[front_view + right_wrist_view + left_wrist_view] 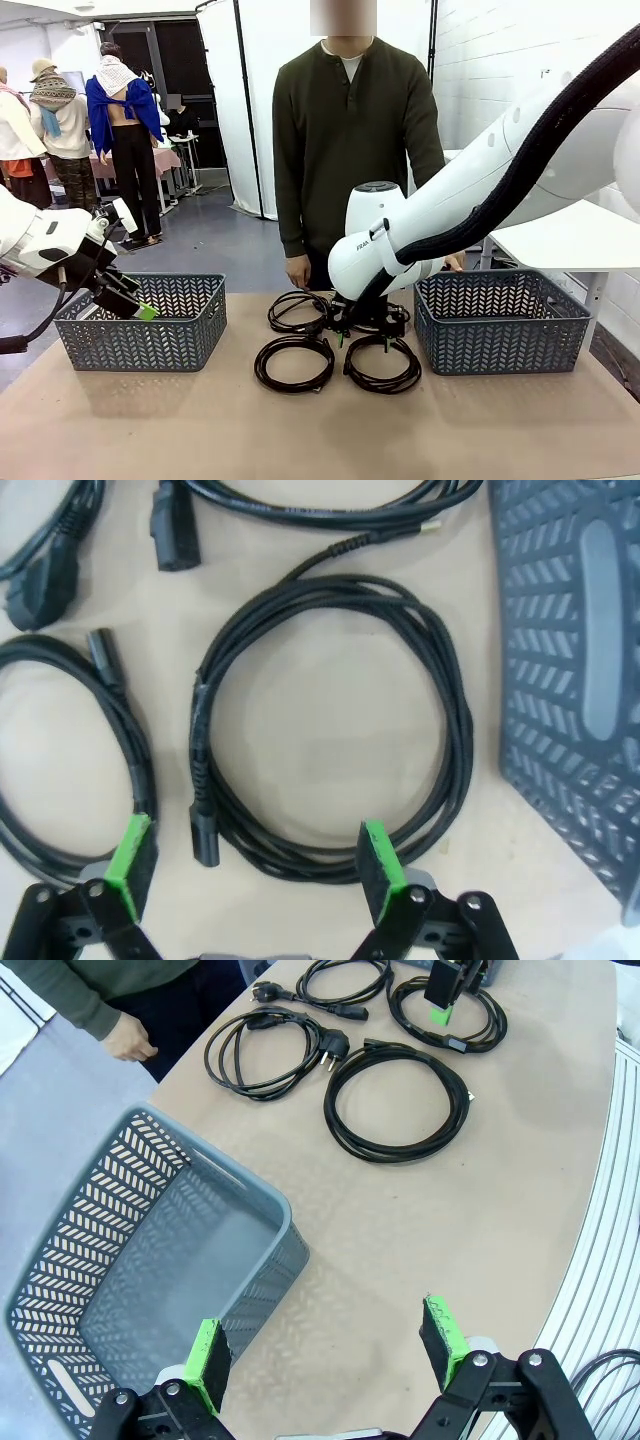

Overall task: Organize the cables according to human instructions.
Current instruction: Pick up a bundle of cables and place it in the basket indicated by the human.

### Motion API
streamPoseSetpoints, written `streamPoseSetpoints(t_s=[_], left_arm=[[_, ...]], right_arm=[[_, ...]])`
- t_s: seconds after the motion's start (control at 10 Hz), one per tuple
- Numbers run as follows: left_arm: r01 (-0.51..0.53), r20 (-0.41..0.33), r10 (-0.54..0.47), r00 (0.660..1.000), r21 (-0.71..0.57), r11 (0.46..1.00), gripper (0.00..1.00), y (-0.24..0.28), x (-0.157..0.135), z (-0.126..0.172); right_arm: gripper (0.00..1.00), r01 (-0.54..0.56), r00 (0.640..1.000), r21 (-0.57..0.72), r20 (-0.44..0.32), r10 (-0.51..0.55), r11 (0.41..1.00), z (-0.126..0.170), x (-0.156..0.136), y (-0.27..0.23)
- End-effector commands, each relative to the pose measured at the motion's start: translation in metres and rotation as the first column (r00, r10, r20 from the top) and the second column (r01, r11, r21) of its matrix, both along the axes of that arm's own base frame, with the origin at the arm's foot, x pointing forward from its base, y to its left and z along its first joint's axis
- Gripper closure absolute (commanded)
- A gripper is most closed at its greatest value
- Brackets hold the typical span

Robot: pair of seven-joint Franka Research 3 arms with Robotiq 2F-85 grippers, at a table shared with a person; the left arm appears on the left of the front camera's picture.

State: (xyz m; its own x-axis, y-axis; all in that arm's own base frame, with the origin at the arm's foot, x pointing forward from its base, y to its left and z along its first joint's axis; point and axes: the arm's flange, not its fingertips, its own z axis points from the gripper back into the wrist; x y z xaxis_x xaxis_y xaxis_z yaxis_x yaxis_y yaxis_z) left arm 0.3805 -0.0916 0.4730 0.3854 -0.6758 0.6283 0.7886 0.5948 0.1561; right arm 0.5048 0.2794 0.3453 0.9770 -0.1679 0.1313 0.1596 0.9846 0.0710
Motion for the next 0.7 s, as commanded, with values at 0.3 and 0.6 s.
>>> streamPoseSetpoints(t_s=[0.3, 0.6], left_arm=[[-0.005, -0.004, 0.005, 1.000, -0.013, 1.000, 0.00, 0.001, 0.002, -0.001], [-0.005, -0.004, 0.005, 1.000, -0.013, 1.000, 0.00, 0.001, 0.002, -0.001]], right_arm=[[0.00, 0.053, 0.999, -0.051, 0.013, -0.052, 0.997, -0.018, 0.017, 0.017], [0.00, 0.073, 0.997, -0.074, 0.013, -0.072, 0.995, -0.029, 0.021, 0.018]])
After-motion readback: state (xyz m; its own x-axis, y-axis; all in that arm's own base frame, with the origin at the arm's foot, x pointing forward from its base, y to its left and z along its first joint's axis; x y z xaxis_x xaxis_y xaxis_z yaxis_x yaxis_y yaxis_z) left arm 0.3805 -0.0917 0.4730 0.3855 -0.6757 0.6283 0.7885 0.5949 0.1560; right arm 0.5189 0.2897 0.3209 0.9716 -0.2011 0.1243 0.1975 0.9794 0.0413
